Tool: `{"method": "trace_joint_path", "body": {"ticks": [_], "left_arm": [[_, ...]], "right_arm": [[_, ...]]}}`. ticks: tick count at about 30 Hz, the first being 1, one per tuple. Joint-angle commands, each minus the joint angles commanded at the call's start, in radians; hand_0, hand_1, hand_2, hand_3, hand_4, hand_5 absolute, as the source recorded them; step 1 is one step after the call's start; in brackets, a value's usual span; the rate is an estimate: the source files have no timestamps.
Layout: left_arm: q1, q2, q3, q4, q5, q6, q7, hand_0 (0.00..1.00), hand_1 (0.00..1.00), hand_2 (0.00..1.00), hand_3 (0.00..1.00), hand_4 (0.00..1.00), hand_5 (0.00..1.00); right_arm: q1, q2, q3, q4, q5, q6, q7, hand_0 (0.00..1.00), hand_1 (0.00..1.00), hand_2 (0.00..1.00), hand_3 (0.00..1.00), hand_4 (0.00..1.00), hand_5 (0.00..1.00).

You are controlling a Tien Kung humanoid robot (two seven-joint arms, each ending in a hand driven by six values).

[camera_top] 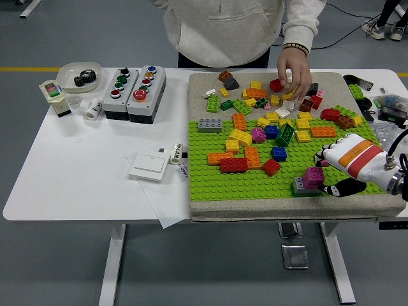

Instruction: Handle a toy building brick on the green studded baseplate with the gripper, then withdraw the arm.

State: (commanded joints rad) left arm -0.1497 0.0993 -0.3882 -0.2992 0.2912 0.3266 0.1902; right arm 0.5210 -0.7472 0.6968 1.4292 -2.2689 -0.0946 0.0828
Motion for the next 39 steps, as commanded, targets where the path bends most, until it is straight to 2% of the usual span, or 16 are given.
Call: {"method": "trace_joint_path", "body": {"ticks": [2, 3, 8, 9, 14, 15, 18, 20, 21, 26, 27, 32, 33, 38, 39], "left_arm": [[0.0, 0.0, -0.001, 0.0, 0.003, 0.0, 0.001, 0.596, 0.692, 0.657, 0.548, 0.563, 0.608], [0.001, 0.0, -0.002, 0.0, 0.004, 0.0, 0.001, 0.596, 0.692, 0.656, 0.548, 0.563, 0.608], [0.002, 0.0, -0.005, 0.0, 0.01, -0.001, 0.004, 0.596, 0.692, 0.656, 0.548, 0.563, 0.608], [0.002, 0.0, -0.005, 0.0, 0.01, -0.001, 0.004, 0.596, 0.692, 0.656, 0.548, 0.563, 0.608], [0.005, -0.001, -0.007, 0.0, 0.013, 0.0, 0.004, 0.596, 0.692, 0.656, 0.548, 0.563, 0.608], [0.005, -0.001, -0.008, 0.0, 0.016, -0.001, 0.005, 0.596, 0.692, 0.656, 0.548, 0.563, 0.609], [0.006, -0.001, -0.01, 0.0, 0.02, -0.001, 0.007, 0.596, 0.692, 0.656, 0.548, 0.563, 0.609], [0.006, -0.001, -0.01, 0.0, 0.019, -0.001, 0.006, 0.596, 0.692, 0.656, 0.548, 0.563, 0.609], [0.006, -0.001, -0.009, 0.0, 0.017, -0.001, 0.005, 0.596, 0.691, 0.657, 0.548, 0.563, 0.609], [0.006, -0.002, -0.007, 0.0, 0.014, -0.001, 0.003, 0.596, 0.691, 0.657, 0.548, 0.563, 0.609], [0.005, -0.002, -0.007, 0.0, 0.014, -0.001, 0.004, 0.596, 0.691, 0.657, 0.549, 0.562, 0.609], [0.003, -0.002, -0.006, 0.001, 0.011, -0.001, 0.001, 0.596, 0.691, 0.657, 0.549, 0.562, 0.609], [0.002, -0.002, -0.005, 0.001, 0.01, -0.001, 0.001, 0.595, 0.689, 0.656, 0.548, 0.562, 0.611], [0.001, -0.002, -0.003, 0.001, 0.004, -0.001, -0.001, 0.595, 0.689, 0.656, 0.548, 0.562, 0.611], [0.001, -0.002, -0.003, 0.001, 0.004, -0.001, -0.001, 0.595, 0.69, 0.657, 0.549, 0.562, 0.61]], "right_arm": [[-0.002, 0.0, 0.003, 0.001, 0.0, 0.005, -0.001, 0.265, 0.433, 0.638, 0.581, 0.85, 0.469], [-0.003, -0.001, 0.005, 0.001, 0.0, 0.007, -0.001, 0.276, 0.453, 0.668, 0.617, 0.881, 0.479], [-0.013, -0.001, 0.02, 0.005, 0.0, 0.019, -0.001, 0.276, 0.453, 0.668, 0.617, 0.881, 0.479], [-0.019, -0.001, 0.03, 0.01, 0.0, 0.023, -0.005, 0.33, 0.512, 0.704, 0.83, 0.998, 0.654], [-0.039, 0.002, 0.065, 0.025, 0.0, 0.021, -0.003, 0.33, 0.512, 0.704, 0.83, 0.998, 0.654], [-0.044, 0.002, 0.074, 0.027, 0.0, 0.02, -0.002, 0.379, 0.553, 0.74, 0.889, 0.998, 0.715], [-0.064, 0.001, 0.102, 0.039, 0.0, 0.021, 0.0, 0.379, 0.553, 0.74, 0.889, 0.998, 0.715], [-0.086, -0.001, 0.125, 0.056, 0.0, 0.006, -0.004, 0.379, 0.553, 0.74, 0.889, 0.998, 0.715], [-0.097, -0.003, 0.134, 0.067, 0.0, -0.009, -0.012, 0.553, 0.652, 0.79, 0.901, 0.998, 0.717], [-0.15, -0.011, 0.176, 0.134, 0.049, -0.095, -0.052, 0.553, 0.652, 0.79, 0.901, 0.998, 0.717], [-0.161, -0.013, 0.184, 0.149, 0.073, -0.106, -0.049, 0.621, 0.673, 0.749, 0.71, 0.875, 0.527], [-0.217, -0.021, 0.241, 0.215, 0.185, -0.133, -0.02, 0.621, 0.673, 0.749, 0.71, 0.875, 0.527], [-0.232, -0.021, 0.255, 0.228, 0.204, -0.135, -0.016, 0.638, 0.668, 0.729, 0.584, 0.782, 0.511], [-0.274, -0.025, 0.282, 0.262, 0.24, -0.133, -0.001, 0.638, 0.668, 0.729, 0.584, 0.782, 0.511], [-0.275, -0.026, 0.283, 0.263, 0.241, -0.132, 0.0, 0.646, 0.662, 0.722, 0.574, 0.743, 0.509]]}}
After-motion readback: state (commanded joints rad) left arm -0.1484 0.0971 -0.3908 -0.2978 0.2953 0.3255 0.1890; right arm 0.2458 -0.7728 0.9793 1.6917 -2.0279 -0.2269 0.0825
